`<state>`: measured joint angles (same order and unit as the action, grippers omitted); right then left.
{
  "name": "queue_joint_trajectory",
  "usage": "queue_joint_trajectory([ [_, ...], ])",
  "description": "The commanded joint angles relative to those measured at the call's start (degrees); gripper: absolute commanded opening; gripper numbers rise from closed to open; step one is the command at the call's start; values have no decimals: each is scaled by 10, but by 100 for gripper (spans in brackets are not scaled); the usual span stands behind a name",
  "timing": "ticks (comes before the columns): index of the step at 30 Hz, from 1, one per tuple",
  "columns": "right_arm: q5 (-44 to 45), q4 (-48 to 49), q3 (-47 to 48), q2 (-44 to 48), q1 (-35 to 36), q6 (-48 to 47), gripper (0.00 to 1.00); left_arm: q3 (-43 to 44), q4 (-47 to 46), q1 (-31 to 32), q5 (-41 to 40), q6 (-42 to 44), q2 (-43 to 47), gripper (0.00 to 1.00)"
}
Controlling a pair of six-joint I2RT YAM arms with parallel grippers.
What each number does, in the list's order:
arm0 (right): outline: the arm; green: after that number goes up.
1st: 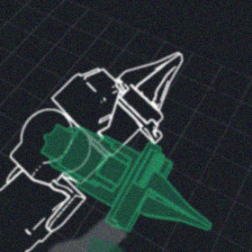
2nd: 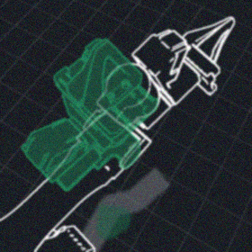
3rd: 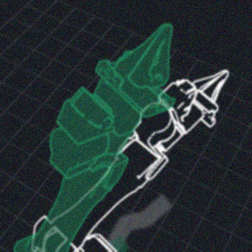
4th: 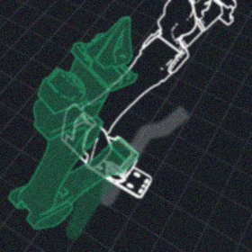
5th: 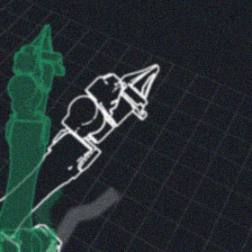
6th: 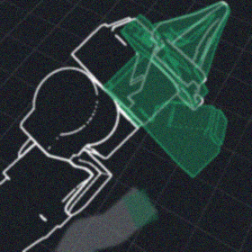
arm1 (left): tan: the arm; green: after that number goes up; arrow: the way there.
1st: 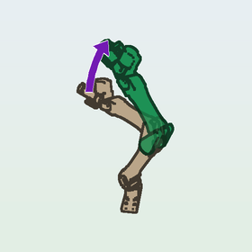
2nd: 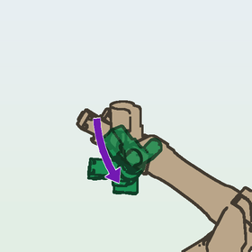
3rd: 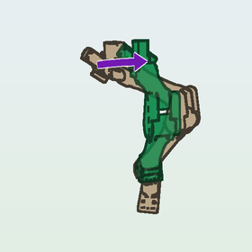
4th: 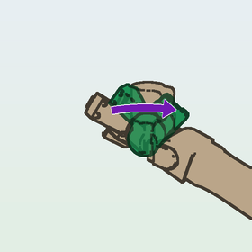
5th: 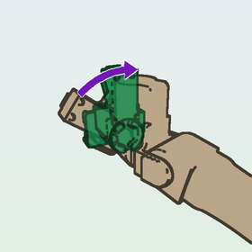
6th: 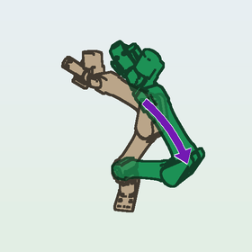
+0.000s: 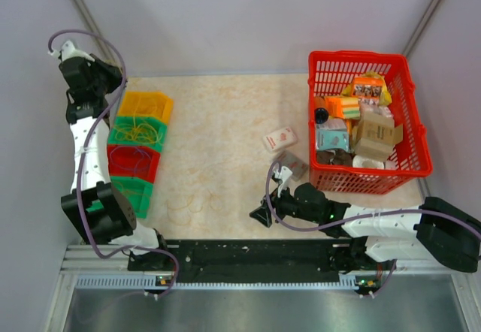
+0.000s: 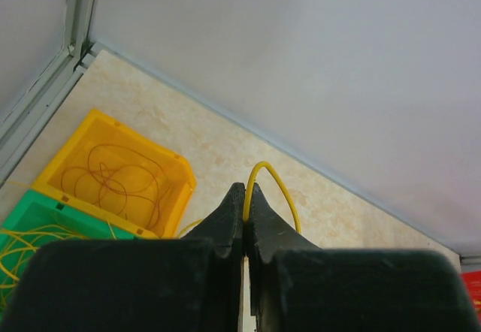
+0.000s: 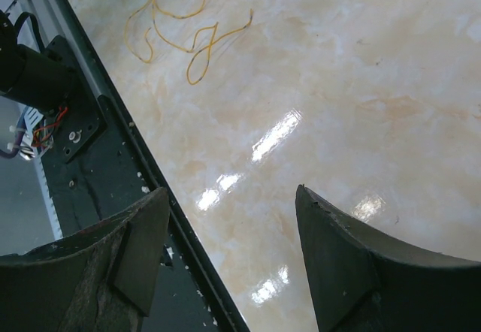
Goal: Untangle the cables
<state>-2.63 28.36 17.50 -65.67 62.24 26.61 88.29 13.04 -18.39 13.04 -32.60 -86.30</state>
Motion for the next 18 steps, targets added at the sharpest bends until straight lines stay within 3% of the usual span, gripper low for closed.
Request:
queue_joint_trajectory([
  [1,2,37,1,2,5,-3,67,-80,-158,-16,8,9,18,0],
  [5,3,35,1,2,5,-2,67,-94,-204,-35,58,-51,5,0],
  [18,4,40,-2,4,4,-2,67,-209,-275,-86,23,-100,30,0],
])
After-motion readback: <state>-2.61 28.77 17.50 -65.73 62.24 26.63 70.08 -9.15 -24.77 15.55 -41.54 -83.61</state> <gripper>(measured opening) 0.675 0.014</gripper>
